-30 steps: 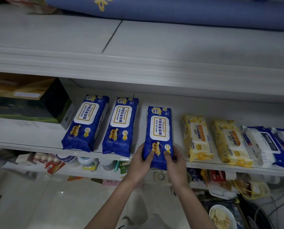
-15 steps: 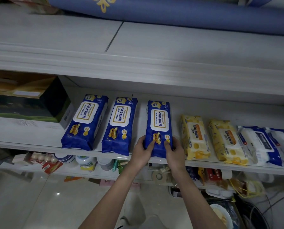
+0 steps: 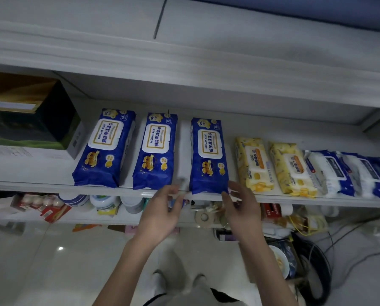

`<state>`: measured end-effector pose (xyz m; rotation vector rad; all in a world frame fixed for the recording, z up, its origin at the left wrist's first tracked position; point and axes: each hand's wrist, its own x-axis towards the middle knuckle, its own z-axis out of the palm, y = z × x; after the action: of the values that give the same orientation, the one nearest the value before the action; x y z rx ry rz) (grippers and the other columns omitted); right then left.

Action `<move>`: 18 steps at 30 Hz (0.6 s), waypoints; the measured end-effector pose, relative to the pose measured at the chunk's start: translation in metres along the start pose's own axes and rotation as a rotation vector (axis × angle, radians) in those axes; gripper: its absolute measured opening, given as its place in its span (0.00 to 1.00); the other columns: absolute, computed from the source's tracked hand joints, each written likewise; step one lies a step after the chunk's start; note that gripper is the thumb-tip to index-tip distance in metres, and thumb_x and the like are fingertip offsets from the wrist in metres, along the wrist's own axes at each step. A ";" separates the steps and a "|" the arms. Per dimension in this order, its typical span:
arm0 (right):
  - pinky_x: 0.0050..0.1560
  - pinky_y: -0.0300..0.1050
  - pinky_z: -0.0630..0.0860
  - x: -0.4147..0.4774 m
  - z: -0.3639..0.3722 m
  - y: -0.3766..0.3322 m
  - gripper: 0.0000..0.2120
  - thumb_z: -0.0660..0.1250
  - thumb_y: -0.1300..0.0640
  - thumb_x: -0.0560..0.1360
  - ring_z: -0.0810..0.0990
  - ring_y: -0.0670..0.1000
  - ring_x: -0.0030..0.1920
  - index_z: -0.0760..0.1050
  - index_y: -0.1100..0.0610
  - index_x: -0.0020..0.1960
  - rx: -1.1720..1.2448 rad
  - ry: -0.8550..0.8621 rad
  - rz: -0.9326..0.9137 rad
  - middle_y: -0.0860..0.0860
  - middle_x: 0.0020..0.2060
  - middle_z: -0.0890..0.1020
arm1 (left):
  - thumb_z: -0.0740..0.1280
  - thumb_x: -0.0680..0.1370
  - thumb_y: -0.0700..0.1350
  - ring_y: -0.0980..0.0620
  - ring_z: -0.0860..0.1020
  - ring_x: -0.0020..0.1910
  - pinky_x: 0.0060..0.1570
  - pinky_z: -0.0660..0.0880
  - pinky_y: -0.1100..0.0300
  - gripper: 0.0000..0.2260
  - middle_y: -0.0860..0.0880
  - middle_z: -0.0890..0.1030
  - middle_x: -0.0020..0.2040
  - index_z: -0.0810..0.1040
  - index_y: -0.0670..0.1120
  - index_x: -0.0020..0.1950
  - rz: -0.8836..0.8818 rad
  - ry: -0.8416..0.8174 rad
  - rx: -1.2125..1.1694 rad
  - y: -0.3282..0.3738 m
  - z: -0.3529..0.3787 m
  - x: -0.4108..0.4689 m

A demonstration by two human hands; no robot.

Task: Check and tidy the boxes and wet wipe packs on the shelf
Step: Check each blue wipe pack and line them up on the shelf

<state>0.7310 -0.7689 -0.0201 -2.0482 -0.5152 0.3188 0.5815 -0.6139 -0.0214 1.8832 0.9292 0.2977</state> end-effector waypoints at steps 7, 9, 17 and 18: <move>0.54 0.38 0.77 -0.017 -0.029 0.017 0.15 0.69 0.54 0.81 0.80 0.47 0.59 0.77 0.53 0.68 -0.059 -0.048 -0.076 0.49 0.61 0.79 | 0.65 0.81 0.52 0.57 0.78 0.57 0.56 0.76 0.56 0.14 0.55 0.81 0.59 0.76 0.53 0.66 0.066 0.079 0.159 -0.006 0.005 -0.028; 0.57 0.42 0.77 -0.015 -0.040 0.024 0.18 0.68 0.50 0.80 0.81 0.49 0.58 0.78 0.55 0.67 -0.074 -0.060 -0.095 0.51 0.59 0.80 | 0.64 0.80 0.55 0.57 0.79 0.58 0.57 0.78 0.51 0.14 0.57 0.81 0.60 0.75 0.56 0.65 0.046 0.090 0.185 -0.002 0.013 -0.032; 0.54 0.29 0.72 0.003 -0.122 0.077 0.15 0.69 0.56 0.81 0.78 0.40 0.57 0.73 0.36 0.57 -0.091 -0.146 -0.127 0.41 0.56 0.77 | 0.65 0.81 0.51 0.53 0.80 0.57 0.52 0.78 0.55 0.15 0.51 0.81 0.61 0.76 0.50 0.67 0.002 0.078 0.286 0.043 0.101 -0.043; 0.54 0.28 0.72 0.005 -0.135 0.086 0.16 0.69 0.56 0.81 0.77 0.38 0.57 0.73 0.34 0.56 -0.089 -0.150 -0.117 0.39 0.56 0.77 | 0.65 0.81 0.51 0.53 0.80 0.57 0.50 0.76 0.58 0.15 0.51 0.81 0.62 0.76 0.50 0.68 0.000 0.071 0.300 0.052 0.115 -0.046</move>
<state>0.8127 -0.9067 -0.0273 -2.0793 -0.7500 0.3866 0.6400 -0.7346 -0.0259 2.1580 1.0688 0.2365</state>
